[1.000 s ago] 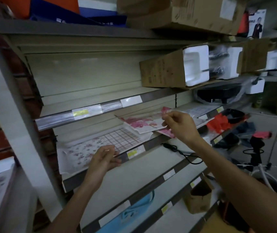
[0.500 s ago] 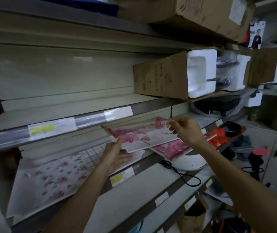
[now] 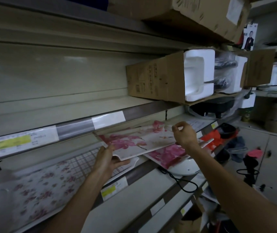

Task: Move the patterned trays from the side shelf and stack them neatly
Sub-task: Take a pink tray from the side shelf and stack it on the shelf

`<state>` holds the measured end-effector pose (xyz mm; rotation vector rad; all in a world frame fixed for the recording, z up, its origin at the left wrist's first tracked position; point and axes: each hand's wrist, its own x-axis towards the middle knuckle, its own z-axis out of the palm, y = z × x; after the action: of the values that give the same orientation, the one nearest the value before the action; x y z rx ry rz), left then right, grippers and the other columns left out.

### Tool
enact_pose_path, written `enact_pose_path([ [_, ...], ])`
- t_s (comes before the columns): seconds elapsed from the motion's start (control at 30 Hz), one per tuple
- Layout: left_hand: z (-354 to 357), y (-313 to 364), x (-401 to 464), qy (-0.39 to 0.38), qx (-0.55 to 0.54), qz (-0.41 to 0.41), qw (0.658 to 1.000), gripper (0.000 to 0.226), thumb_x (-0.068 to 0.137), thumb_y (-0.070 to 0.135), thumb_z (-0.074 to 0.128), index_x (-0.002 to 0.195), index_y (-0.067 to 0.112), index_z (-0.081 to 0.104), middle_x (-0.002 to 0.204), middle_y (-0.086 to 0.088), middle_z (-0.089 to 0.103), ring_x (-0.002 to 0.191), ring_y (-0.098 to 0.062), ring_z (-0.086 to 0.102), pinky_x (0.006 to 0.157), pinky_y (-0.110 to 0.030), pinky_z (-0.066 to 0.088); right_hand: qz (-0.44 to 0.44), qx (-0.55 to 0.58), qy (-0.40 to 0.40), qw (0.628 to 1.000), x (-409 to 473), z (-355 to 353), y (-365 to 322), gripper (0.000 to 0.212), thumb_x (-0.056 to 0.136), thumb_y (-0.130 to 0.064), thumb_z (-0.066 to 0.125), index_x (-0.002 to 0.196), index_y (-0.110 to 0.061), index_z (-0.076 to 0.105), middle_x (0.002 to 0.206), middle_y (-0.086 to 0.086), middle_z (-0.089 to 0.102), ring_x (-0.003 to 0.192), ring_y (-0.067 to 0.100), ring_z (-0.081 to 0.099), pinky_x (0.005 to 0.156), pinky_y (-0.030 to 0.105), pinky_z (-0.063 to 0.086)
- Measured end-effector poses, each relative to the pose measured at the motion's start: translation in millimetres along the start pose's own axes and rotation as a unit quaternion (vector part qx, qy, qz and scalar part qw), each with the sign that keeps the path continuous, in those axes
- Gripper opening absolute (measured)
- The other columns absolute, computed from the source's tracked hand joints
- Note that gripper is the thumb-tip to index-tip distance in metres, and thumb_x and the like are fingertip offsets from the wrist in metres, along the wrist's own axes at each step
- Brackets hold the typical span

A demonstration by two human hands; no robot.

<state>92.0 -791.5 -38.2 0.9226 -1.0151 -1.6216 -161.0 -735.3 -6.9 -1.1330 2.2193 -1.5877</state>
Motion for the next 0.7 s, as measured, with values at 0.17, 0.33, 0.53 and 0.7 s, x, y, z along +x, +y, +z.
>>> enact_pose_path([
  [0.17,2.9,2.7,-26.3,-0.002,-0.045,-0.012,0.999,0.016,0.095,0.003,0.045,0.088,-0.001,0.059,0.091,-0.021,0.067,0.084,-0.037,0.067,0.074,-0.055,0.058,0.093,0.056,0.011,0.994,8.7,3.5,13.1,0.059,0.088,-0.043,0.059,0.130,-0.008,0.035,0.126,0.026,0.052,0.100,0.040,0.063,0.082,0.053,0.057],
  [0.33,-0.5,2.6,-53.9,-0.019,-0.095,-0.035,0.995,0.009,0.092,0.000,0.048,0.090,0.000,0.057,0.098,-0.023,0.065,0.088,-0.040,0.066,0.067,-0.055,0.059,0.189,0.236,0.010,0.953,27.2,3.0,40.2,0.088,0.071,-0.057,0.067,0.139,-0.013,0.032,0.132,0.019,0.051,0.106,0.036,0.060,0.080,0.049,0.059],
  [0.53,-2.1,-0.1,-92.7,-0.036,-0.089,-0.030,0.995,0.017,0.092,0.001,0.050,0.105,-0.006,0.059,0.106,-0.027,0.067,0.095,-0.043,0.066,0.068,-0.056,0.059,0.246,0.393,0.036,0.885,-18.3,-26.2,6.3,0.024,0.096,-0.019,0.046,0.117,-0.008,0.046,0.113,0.017,0.058,0.105,0.036,0.060,0.090,0.055,0.052],
  [0.7,-11.0,-16.0,-123.8,-0.082,-0.046,0.019,0.995,0.033,0.091,-0.001,0.049,0.122,0.008,0.058,0.112,-0.017,0.071,0.100,-0.037,0.069,0.076,-0.055,0.057,0.285,0.413,0.070,0.862,-44.7,-45.2,15.5,0.039,0.093,-0.011,0.042,0.132,-0.011,0.046,0.125,0.017,0.056,0.108,0.043,0.056,0.078,0.071,0.048],
])
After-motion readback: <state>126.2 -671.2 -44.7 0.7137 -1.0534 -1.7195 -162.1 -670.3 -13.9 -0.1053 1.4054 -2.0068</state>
